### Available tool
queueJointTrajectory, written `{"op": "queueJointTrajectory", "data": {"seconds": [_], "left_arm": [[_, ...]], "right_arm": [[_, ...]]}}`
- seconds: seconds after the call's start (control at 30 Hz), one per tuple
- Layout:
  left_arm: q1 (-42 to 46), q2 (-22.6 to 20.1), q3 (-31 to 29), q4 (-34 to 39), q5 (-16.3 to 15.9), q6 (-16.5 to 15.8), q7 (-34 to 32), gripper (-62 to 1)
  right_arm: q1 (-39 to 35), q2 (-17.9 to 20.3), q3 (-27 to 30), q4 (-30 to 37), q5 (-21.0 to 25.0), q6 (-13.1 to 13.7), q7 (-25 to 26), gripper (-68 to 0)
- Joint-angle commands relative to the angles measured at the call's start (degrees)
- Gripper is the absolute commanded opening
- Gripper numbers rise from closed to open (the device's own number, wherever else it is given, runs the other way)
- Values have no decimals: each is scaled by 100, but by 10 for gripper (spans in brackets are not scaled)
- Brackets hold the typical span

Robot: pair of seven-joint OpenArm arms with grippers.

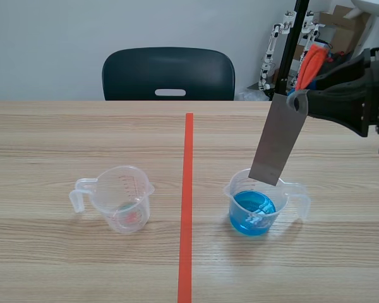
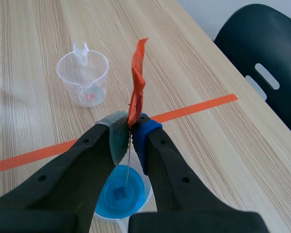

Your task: Do the redox reaction experiment. lower the plate into the blue solution

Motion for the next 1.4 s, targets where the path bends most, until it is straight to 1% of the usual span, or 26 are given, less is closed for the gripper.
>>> {"op": "queueJointTrajectory", "data": {"seconds": [0.0,0.07,0.17,0.37,0.47,0.57,0.67,0.8,0.9,1.37], "left_arm": [[-20,-2,15,57,50,31,-83,14],[-20,-2,17,57,219,31,-83,14],[-20,-2,17,57,225,33,-96,14],[-20,-2,17,57,227,33,-109,14],[-33,-2,22,57,227,31,-138,14],[-50,-4,107,57,243,57,-129,14],[-81,-2,188,57,435,214,-120,14],[-83,-2,234,57,433,332,-125,14],[-98,-4,234,57,433,332,-114,14],[-144,-2,234,57,435,332,-105,14]], "right_arm": [[26,13,20,0,31,-22,114,-669],[-44,-55,20,-48,-57,-17,122,-669],[-153,-203,20,-107,-328,-20,133,-669],[-315,-426,20,-271,-614,-22,164,-669],[-378,-516,24,-437,-763,-22,387,-669],[-398,-636,24,-629,-1012,-17,588,-669],[-413,-791,24,-807,-1252,-17,713,-669],[-481,-942,24,-1019,-1652,-20,1062,-669],[-492,-1034,24,-1182,-1871,-20,1309,-669],[-507,-1491,24,-1919,-2597,-24,1897,-669]]}}
